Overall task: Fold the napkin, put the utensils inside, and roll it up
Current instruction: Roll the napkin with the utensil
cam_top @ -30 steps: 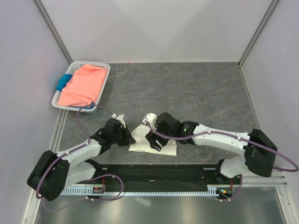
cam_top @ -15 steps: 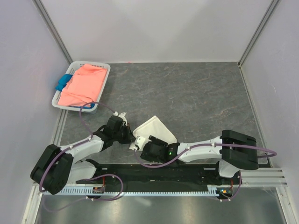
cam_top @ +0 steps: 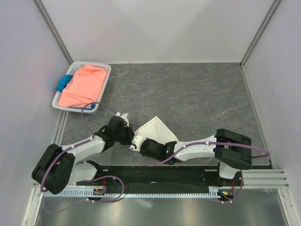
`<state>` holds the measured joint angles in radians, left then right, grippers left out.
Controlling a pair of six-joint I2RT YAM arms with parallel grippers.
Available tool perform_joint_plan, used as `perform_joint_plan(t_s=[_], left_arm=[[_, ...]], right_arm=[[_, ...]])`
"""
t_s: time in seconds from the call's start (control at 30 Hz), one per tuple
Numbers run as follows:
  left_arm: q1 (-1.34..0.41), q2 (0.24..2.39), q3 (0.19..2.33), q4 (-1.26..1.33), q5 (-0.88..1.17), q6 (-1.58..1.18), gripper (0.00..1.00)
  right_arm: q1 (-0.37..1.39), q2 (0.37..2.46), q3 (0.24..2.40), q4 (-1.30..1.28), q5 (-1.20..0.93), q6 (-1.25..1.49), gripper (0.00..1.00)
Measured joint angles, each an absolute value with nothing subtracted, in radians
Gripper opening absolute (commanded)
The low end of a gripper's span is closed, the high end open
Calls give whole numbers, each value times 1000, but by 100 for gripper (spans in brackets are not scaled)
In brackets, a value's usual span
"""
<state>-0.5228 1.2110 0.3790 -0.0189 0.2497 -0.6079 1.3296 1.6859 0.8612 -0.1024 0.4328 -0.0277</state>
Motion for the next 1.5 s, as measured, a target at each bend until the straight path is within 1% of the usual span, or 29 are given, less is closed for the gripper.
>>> perform_joint_plan(t_s=[0.03, 0.1, 0.13, 0.23, 0.37, 0.6, 0.73, 0.93, 1.33, 1.5], left_arm=[[-523, 1211, 379, -19, 257, -603, 40], [-522, 1211, 379, -17, 275, -592, 54], [-521, 1209, 379, -5, 287, -590, 63], [-522, 1181, 379, 6, 289, -589, 73], [-522, 1123, 374, -38, 227, -589, 78], [-522, 912, 331, -119, 102, -596, 79], [-522, 821, 286, -121, 105, -596, 74], [-522, 790, 231, -98, 166, -597, 68], [-523, 719, 170, -33, 226, -598, 67], [-523, 731, 150, 15, 247, -598, 65]], right_arm=[[1316, 1686, 863, -105, 397, -27, 33], [1282, 1685, 870, -113, 313, -27, 30], [1265, 1684, 875, -119, 276, -27, 29], [1174, 1682, 892, -134, 104, -7, 26], [1071, 1682, 900, -144, -104, 25, 25], [989, 1718, 931, -210, -381, 65, 25], [963, 1769, 977, -263, -503, 84, 26], [907, 1840, 1036, -331, -635, 109, 26], [809, 1998, 1130, -419, -855, 155, 24], [799, 2035, 1151, -432, -905, 165, 24]])
